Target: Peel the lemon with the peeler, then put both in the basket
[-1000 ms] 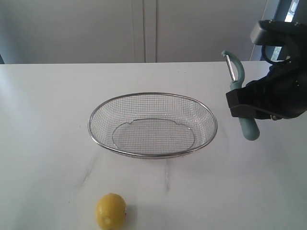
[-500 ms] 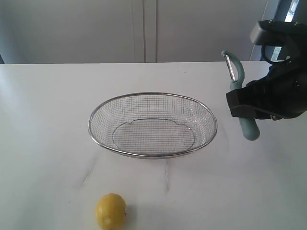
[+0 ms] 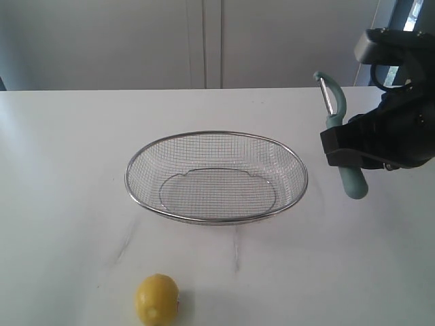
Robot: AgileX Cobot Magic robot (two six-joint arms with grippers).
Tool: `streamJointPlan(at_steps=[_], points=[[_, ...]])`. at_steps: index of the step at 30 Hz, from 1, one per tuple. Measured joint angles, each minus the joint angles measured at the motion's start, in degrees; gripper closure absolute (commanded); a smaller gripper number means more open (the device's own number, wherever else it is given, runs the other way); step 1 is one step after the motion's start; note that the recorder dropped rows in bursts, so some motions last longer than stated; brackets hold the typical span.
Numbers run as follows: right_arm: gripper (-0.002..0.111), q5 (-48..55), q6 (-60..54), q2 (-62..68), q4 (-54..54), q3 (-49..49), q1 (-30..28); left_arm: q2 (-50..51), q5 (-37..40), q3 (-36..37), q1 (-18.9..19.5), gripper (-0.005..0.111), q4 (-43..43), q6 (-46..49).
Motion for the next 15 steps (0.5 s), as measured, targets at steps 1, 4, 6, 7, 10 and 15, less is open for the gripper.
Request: streamJointPlan(at_steps=[1,4,6,7,10,15], points=[[0.108,0.0,0.0,0.0,0.0,0.0,0.0,0.0,0.7,0.0,0.0,0.107,0.0,0.0],[0.108,0.0,0.0,0.0,0.0,0.0,0.0,0.0,2.6,0.0,0.0,0.107,0.0,0.0],[0.108,0.0,0.0,0.0,0.0,0.0,0.0,0.0,2.7,0.0,0.0,0.107,0.0,0.0],[0.108,0.0,0.0,0.0,0.0,0.0,0.0,0.0,2.7,0.0,0.0,0.107,0.0,0.0],[0.108,0.0,0.0,0.0,0.0,0.0,0.0,0.0,2.7,0.0,0.0,0.107,0.0,0.0],[0.108,0.0,0.0,0.0,0.0,0.0,0.0,0.0,2.7,0.0,0.0,0.107,0.1,0.0]])
